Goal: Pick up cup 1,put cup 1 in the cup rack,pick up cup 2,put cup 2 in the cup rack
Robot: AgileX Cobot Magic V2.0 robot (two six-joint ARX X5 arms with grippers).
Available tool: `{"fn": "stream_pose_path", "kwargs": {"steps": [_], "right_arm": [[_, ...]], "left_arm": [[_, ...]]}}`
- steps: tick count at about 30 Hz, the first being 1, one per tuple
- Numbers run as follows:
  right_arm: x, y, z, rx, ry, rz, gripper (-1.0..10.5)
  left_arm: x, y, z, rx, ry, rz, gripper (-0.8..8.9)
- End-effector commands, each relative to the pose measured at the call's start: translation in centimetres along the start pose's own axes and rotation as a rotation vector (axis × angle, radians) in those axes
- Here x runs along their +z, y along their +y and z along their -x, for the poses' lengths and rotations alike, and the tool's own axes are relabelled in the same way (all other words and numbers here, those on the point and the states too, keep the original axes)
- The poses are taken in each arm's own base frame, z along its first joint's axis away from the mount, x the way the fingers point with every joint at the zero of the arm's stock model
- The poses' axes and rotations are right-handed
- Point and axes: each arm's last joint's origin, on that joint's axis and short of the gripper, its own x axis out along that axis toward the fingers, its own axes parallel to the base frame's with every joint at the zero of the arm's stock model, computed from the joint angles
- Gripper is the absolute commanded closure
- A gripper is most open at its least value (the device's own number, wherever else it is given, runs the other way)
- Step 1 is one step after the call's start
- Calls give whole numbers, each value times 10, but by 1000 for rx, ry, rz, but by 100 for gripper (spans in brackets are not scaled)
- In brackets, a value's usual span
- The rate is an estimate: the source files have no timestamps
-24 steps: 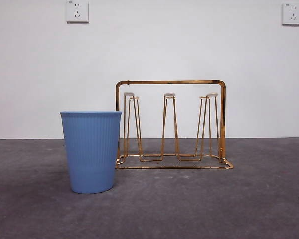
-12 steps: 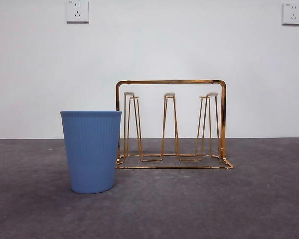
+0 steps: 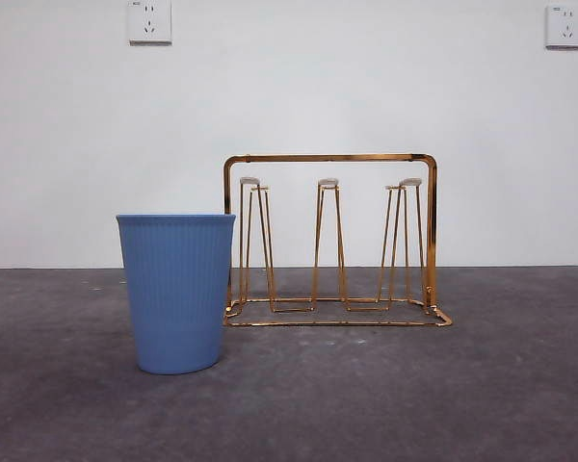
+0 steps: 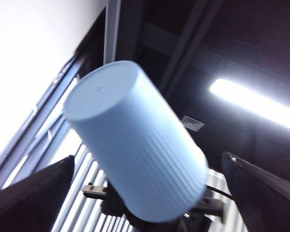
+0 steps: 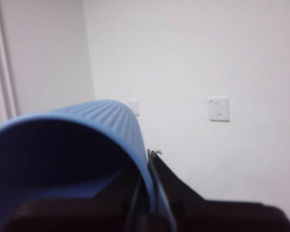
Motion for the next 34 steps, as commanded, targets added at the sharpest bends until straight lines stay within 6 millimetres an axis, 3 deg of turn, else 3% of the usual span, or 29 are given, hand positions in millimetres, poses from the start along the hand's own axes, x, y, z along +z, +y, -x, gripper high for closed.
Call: {"fn": "stream_pose_path", "kwargs": {"steps": [1, 16, 23, 25, 34], "right_arm": [[-2, 1, -5, 11, -7, -14, 963], [-31, 1, -54, 100, 63, -39, 963], [-33, 1, -57, 90, 72, -31, 963], [-33, 1, -57, 90, 69, -29, 963], [-33, 1, -57, 90, 71, -29, 962]], "left_arm": [[-2, 3, -1, 15, -19, -16, 63], [-1, 4, -1, 16, -35, -34, 63], [1, 3, 0, 1, -52, -42, 69], [3, 0, 0, -21, -74, -49, 133], [8, -2, 1, -39, -130, -63, 137]]}}
